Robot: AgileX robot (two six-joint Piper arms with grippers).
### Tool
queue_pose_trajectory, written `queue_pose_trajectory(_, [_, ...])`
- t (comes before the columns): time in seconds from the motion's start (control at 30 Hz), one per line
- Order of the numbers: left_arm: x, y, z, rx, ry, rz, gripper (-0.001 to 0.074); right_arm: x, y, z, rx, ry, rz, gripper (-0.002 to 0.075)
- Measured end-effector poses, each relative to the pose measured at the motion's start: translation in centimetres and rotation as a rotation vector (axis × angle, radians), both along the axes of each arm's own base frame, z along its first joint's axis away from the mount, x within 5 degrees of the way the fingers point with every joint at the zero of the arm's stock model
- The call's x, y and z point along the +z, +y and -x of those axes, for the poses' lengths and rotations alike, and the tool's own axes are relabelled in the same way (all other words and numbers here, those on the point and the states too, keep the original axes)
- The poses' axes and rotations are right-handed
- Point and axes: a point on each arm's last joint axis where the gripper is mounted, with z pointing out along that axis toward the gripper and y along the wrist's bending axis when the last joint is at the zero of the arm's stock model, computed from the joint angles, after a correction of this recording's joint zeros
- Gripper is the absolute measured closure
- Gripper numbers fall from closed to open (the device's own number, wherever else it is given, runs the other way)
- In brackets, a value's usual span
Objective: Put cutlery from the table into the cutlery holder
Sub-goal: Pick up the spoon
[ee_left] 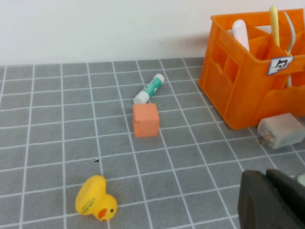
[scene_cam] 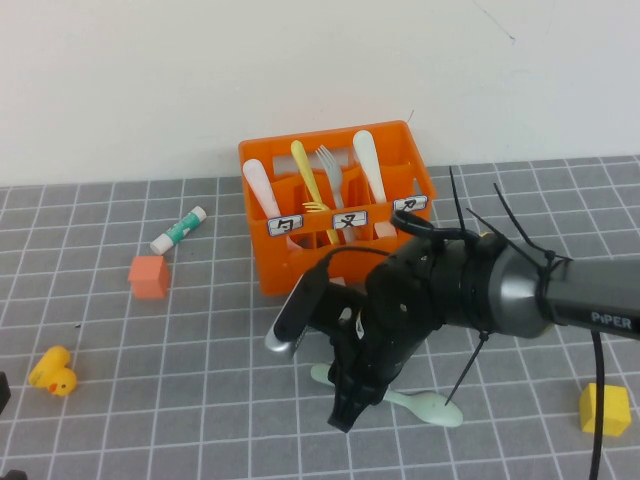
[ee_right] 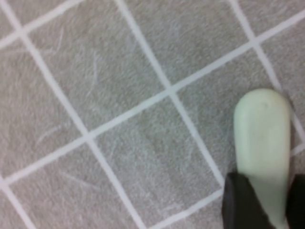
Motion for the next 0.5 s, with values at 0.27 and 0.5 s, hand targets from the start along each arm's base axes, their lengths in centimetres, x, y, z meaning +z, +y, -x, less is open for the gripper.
queue_pose_trajectory(0.27, [0.04,0.06,-0.03,0.001,-0.009,-0.017,0.0736,-0.01,-0.17,0.06,0.042,-0.007,0.038,0.0503])
queue_pose_trajectory(0.5, [0.07,0.1,-0.05,0.002,-0.014,-0.027,0.0736,0.04,-0.13,0.05,0.126,-0.024,0.054,0.0505])
